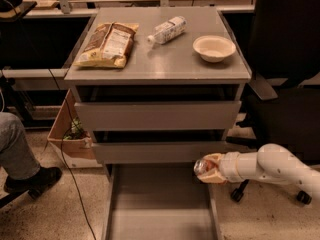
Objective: Pick coke can from bottom drawer and place on counter
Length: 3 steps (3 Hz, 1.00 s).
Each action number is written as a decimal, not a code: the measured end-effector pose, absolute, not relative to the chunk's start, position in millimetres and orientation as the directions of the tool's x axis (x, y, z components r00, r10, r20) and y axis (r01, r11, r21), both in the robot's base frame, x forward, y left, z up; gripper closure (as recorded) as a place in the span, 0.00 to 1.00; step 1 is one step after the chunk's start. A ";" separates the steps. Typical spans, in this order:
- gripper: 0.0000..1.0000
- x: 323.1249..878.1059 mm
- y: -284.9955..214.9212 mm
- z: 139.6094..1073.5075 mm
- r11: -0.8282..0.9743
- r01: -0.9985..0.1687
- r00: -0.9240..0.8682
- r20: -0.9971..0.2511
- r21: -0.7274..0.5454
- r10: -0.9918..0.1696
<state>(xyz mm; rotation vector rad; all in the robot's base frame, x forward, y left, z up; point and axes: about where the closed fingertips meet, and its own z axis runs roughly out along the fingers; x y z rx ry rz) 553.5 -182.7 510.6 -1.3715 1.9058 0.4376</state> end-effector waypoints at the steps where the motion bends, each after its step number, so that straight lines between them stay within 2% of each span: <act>1: 1.00 551.0 -180.0 613.5 0.354 -0.907 -0.060 -0.765 -0.226 -0.642; 3: 1.00 550.4 -152.4 817.5 0.360 -0.862 0.144 -0.854 -0.356 -0.499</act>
Offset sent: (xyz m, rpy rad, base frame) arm -0.0188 0.0230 0.3448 0.2449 -0.3458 0.0940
